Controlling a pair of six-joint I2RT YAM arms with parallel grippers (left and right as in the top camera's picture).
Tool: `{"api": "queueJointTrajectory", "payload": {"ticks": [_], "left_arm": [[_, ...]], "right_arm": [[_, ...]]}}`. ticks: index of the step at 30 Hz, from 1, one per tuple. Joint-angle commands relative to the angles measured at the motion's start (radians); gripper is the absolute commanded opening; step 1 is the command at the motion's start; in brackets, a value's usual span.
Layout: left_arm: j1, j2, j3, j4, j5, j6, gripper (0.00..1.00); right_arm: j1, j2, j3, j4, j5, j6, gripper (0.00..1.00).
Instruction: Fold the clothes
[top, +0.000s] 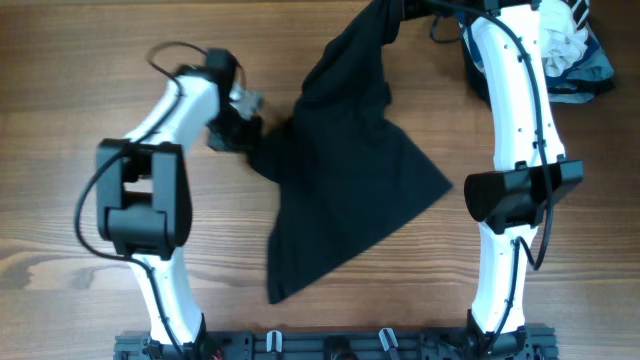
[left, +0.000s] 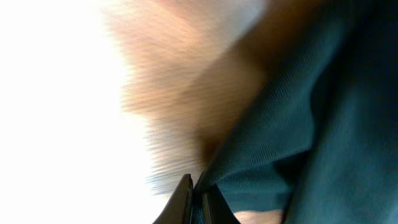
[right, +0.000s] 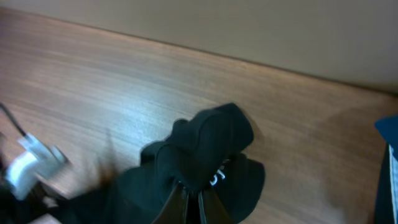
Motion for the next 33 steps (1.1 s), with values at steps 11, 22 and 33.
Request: {"api": "queueJointTrajectory", "payload": {"ticks": [11, 22, 33], "left_arm": [[0.280, -0.459, 0.396, 0.124, -0.111, -0.156, 0.04], [0.280, -0.842, 0.396, 0.137, -0.169, -0.155, 0.04], [0.280, -1.194, 0.395, 0.116, -0.416, -0.148, 0.04]], "right_arm": [[-0.157, -0.171, 0.020, -0.141, -0.019, -0.097, 0.04], [-0.167, -0.587, 0.024, -0.169, -0.019, -0.097, 0.04], [-0.167, -0.804, 0.024, -0.313, 0.060, -0.066, 0.04]]}}
